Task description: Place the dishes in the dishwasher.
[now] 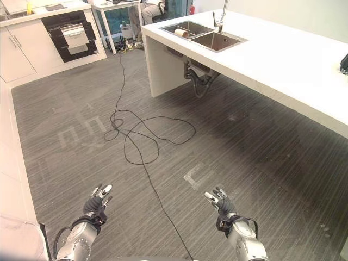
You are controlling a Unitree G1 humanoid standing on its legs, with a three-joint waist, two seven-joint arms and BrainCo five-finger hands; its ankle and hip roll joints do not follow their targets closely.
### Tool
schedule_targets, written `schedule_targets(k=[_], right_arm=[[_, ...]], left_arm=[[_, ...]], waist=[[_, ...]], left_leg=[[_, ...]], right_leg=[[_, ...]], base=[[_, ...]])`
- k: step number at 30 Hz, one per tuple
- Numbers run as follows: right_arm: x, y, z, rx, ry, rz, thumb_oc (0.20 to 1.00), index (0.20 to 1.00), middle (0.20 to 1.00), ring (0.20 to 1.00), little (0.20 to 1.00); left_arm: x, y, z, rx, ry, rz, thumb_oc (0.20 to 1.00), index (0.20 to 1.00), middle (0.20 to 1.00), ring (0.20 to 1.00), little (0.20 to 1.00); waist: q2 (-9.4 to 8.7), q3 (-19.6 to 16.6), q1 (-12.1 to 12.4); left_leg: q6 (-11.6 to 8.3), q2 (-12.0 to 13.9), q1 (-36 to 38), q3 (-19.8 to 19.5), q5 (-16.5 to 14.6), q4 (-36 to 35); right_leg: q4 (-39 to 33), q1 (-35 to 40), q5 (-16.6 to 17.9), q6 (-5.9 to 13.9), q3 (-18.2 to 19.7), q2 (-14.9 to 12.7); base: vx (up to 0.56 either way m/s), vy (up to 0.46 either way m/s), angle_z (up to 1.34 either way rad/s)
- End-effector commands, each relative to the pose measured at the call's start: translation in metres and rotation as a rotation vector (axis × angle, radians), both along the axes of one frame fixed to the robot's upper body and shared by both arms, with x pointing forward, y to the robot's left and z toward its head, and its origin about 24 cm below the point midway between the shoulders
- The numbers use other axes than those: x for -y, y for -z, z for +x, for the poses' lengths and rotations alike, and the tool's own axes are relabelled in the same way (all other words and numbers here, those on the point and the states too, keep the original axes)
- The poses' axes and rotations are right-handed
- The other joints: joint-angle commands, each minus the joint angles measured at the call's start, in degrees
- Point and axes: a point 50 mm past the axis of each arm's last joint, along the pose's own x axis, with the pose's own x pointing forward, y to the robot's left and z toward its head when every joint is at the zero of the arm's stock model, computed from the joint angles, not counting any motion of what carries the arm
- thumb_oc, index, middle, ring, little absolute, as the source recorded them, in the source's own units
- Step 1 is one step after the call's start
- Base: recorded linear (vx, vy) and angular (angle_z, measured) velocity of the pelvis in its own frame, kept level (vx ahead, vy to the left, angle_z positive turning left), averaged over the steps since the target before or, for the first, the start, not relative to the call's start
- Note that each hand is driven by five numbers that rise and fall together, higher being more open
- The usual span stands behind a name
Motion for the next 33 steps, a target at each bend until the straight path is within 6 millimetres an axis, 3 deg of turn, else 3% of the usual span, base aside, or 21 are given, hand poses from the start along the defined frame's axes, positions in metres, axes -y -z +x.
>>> schedule_targets(k=[1, 18, 33], right_arm=[[-0.001, -0.014, 0.015, 0.095, -0.033, -0.043, 1.0, 1.0, 1.0, 1.0, 1.0], [0.0, -0.057, 0.025, 0.314, -0.109, -0.085, 1.0, 1.0, 1.0, 1.0, 1.0], [-0.004, -0.062, 0.027, 0.344, -0.127, -0.069, 1.0, 1.0, 1.0, 1.0, 1.0]], left_arm=[[-0.013, -0.014, 0.009, 0.091, -0.002, 0.093, 1.0, 1.0, 1.0, 1.0, 1.0], [-0.012, -0.037, 0.016, 0.187, 0.04, 0.102, 1.0, 1.0, 1.0, 1.0, 1.0], [-0.007, -0.052, 0.024, 0.249, 0.043, 0.095, 1.0, 1.0, 1.0, 1.0, 1.0]], waist=[[-0.8, -2.1, -0.4], [-0.68, -1.9, -1.0], [-0.78, -1.4, -1.1]], left_leg=[[-3.98, 4.0, -0.4, 2.6, -1.0, 0.0], [-4.67, 5.2, -0.4, 3.2, -0.3, 0.0], [-5.15, 5.8, -0.3, 3.8, -0.1, 0.0]], right_leg=[[0.0, 0.2, 0.9, 4.36, 1.5, -4.0], [0.0, 0.3, 0.4, 4.09, 1.1, -3.3], [0.0, 0.5, 0.3, 3.87, 0.3, -3.1]], base=[[0.0, 0.0, 0.0], [0.0, -0.039, -0.01], [0.0, -0.004, 0.0]])
